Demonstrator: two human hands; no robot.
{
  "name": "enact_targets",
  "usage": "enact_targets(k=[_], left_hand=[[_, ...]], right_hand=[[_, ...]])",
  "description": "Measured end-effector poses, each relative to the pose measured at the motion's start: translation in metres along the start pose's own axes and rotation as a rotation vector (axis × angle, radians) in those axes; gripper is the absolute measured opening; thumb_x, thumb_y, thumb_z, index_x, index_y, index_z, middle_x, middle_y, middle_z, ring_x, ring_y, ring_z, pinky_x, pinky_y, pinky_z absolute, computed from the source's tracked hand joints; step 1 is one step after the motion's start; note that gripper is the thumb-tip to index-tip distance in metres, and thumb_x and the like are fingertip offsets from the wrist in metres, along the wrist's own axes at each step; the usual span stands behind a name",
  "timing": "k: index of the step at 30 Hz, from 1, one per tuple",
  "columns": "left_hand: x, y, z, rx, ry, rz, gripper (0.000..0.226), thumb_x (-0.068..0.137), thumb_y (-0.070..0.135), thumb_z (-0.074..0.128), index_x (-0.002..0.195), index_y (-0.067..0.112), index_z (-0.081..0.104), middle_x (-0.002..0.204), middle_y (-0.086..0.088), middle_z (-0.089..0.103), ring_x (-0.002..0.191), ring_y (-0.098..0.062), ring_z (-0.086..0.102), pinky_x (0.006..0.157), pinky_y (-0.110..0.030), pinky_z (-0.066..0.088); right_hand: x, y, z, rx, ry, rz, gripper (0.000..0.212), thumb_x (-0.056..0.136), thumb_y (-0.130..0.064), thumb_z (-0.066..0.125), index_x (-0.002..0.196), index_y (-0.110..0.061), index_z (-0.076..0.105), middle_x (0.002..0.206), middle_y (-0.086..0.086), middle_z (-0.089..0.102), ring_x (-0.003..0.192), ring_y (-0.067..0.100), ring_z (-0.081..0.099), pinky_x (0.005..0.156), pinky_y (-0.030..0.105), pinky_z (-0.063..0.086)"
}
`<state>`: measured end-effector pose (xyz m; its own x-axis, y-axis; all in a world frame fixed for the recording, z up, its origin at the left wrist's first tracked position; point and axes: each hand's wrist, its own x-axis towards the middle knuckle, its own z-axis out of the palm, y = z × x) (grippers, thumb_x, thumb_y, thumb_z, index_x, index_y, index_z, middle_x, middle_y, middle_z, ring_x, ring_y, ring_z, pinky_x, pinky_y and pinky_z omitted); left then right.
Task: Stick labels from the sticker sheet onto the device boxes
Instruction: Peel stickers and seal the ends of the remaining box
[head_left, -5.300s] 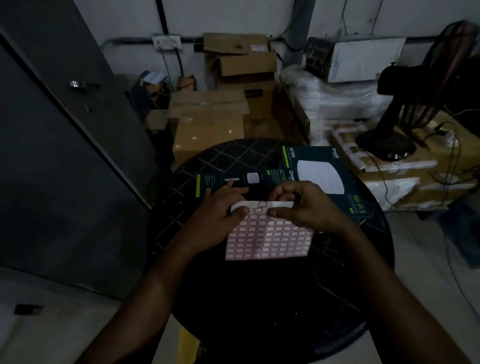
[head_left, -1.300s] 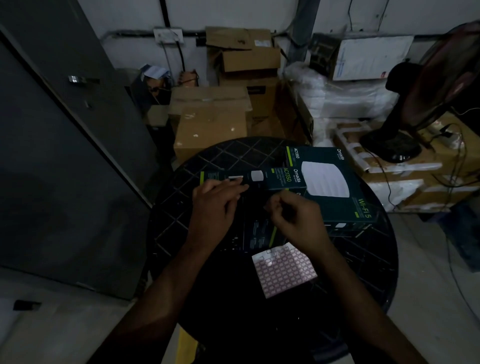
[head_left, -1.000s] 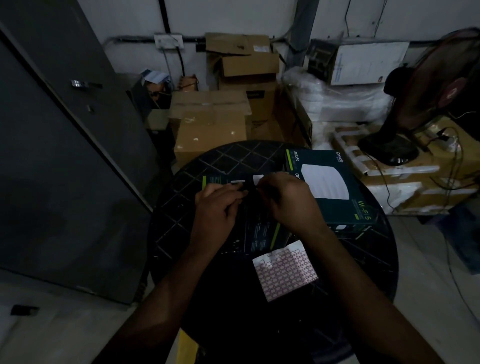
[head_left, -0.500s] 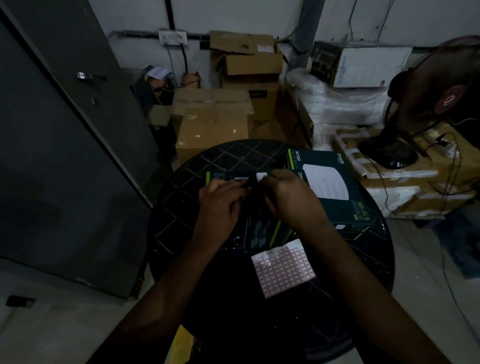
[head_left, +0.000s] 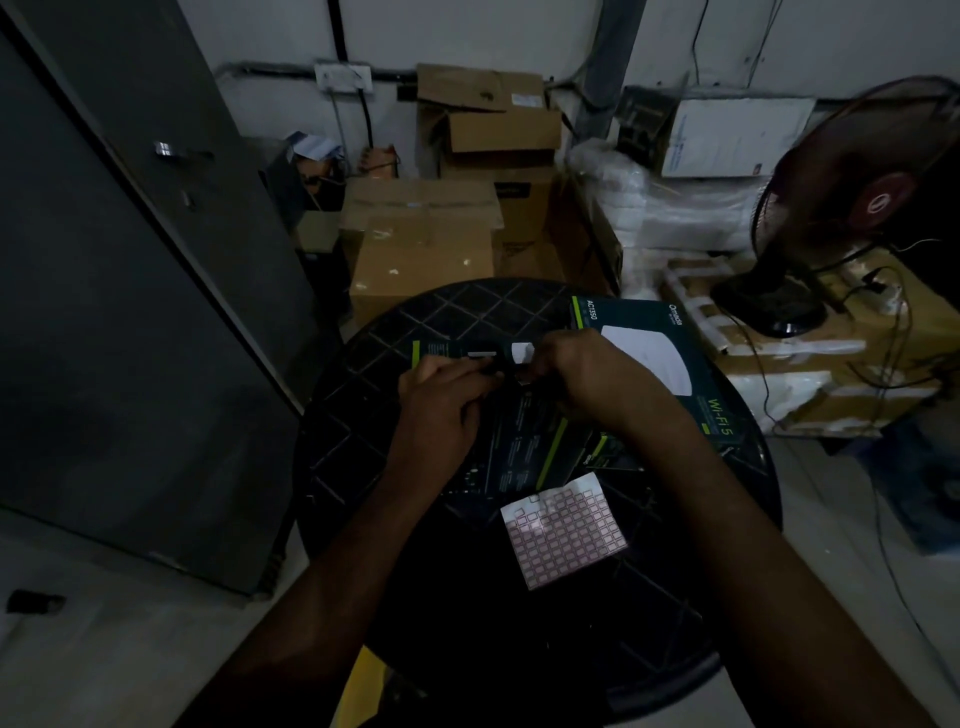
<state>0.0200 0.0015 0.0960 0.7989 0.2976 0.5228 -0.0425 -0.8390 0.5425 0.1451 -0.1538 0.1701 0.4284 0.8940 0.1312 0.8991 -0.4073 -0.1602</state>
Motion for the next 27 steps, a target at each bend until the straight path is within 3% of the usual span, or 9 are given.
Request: enact_targets(k=[3, 6, 9, 13, 16, 20, 23, 27], left_hand=[[-0.001, 0.001, 0.001, -0.025, 0.023, -0.006, 0.035, 0.084, 0.005, 0.068, 0.111, 0.026, 0.074, 0.125, 0.01, 0.067, 0.11, -0.01, 0.049, 0.094, -0.024, 0.024], [-0.002, 0.0, 0.003, -0.027, 0.032, -0.009, 0.031, 0.086, 0.008, 0.068, 0.111, 0.026, 0.075, 0.125, 0.011, 0.067, 0.11, -0.005, 0.046, 0.094, -0.024, 0.023], [-0.001, -0.001, 0.004, -0.026, 0.029, -0.01, 0.03, 0.087, 0.009, 0.067, 0.11, 0.026, 0.075, 0.125, 0.012, 0.066, 0.111, -0.004, 0.045, 0.097, -0.018, 0.02], [-0.001, -0.001, 0.004, -0.023, 0.029, -0.005, 0.031, 0.085, 0.007, 0.067, 0.11, 0.026, 0.075, 0.125, 0.011, 0.066, 0.11, -0.008, 0.048, 0.096, -0.027, 0.026], [0.0, 0.0, 0.004, -0.015, 0.037, -0.008, 0.032, 0.085, 0.006, 0.067, 0.109, 0.025, 0.075, 0.126, 0.01, 0.067, 0.11, -0.011, 0.051, 0.097, -0.032, 0.031], [0.003, -0.001, 0.005, 0.006, 0.035, -0.014, 0.034, 0.085, 0.005, 0.065, 0.11, 0.025, 0.074, 0.126, 0.01, 0.067, 0.109, -0.011, 0.051, 0.096, -0.027, 0.028], [0.006, -0.004, 0.006, 0.006, 0.027, -0.017, 0.036, 0.084, 0.004, 0.065, 0.111, 0.025, 0.074, 0.126, 0.011, 0.066, 0.109, -0.009, 0.05, 0.097, -0.026, 0.028], [0.008, -0.007, 0.008, -0.037, 0.048, -0.012, 0.032, 0.083, 0.006, 0.068, 0.108, 0.026, 0.075, 0.121, 0.015, 0.068, 0.107, -0.004, 0.05, 0.098, -0.036, 0.038]], right_hand=[[-0.013, 0.01, 0.003, 0.322, 0.168, 0.117, 0.024, 0.085, -0.005, 0.074, 0.102, -0.02, 0.08, 0.1, 0.002, 0.076, 0.086, 0.007, 0.068, 0.078, 0.004, 0.041], [-0.016, 0.015, 0.013, 0.564, 0.27, 0.29, 0.018, 0.088, -0.01, 0.072, 0.1, -0.021, 0.08, 0.093, -0.009, 0.076, 0.087, 0.001, 0.069, 0.078, 0.008, 0.047], [-0.012, 0.008, 0.019, 0.499, 0.292, 0.195, 0.011, 0.086, -0.013, 0.076, 0.091, -0.022, 0.08, 0.09, -0.009, 0.075, 0.085, 0.004, 0.068, 0.077, 0.014, 0.05], [-0.008, 0.005, 0.03, 0.292, 0.338, 0.118, 0.007, 0.082, -0.018, 0.079, 0.084, -0.025, 0.078, 0.091, -0.004, 0.072, 0.085, 0.012, 0.067, 0.077, 0.031, 0.055], [-0.011, 0.005, 0.042, 0.008, 0.467, 0.072, 0.006, 0.083, -0.027, 0.078, 0.086, -0.022, 0.077, 0.089, -0.003, 0.069, 0.087, 0.02, 0.06, 0.066, 0.028, 0.046], [-0.015, 0.006, 0.058, -0.188, 0.645, -0.017, 0.015, 0.092, -0.03, 0.069, 0.089, -0.015, 0.073, 0.093, 0.0, 0.068, 0.091, 0.025, 0.057, 0.082, 0.038, 0.039], [-0.011, 0.01, 0.064, -0.087, 0.616, -0.015, 0.013, 0.091, -0.026, 0.071, 0.092, -0.013, 0.073, 0.097, 0.002, 0.068, 0.093, 0.027, 0.058, 0.085, 0.039, 0.041], [-0.018, 0.021, 0.058, 0.25, 0.535, 0.114, 0.028, 0.074, -0.021, 0.087, 0.1, -0.025, 0.078, 0.104, -0.007, 0.073, 0.099, 0.015, 0.06, 0.086, 0.016, 0.04]])
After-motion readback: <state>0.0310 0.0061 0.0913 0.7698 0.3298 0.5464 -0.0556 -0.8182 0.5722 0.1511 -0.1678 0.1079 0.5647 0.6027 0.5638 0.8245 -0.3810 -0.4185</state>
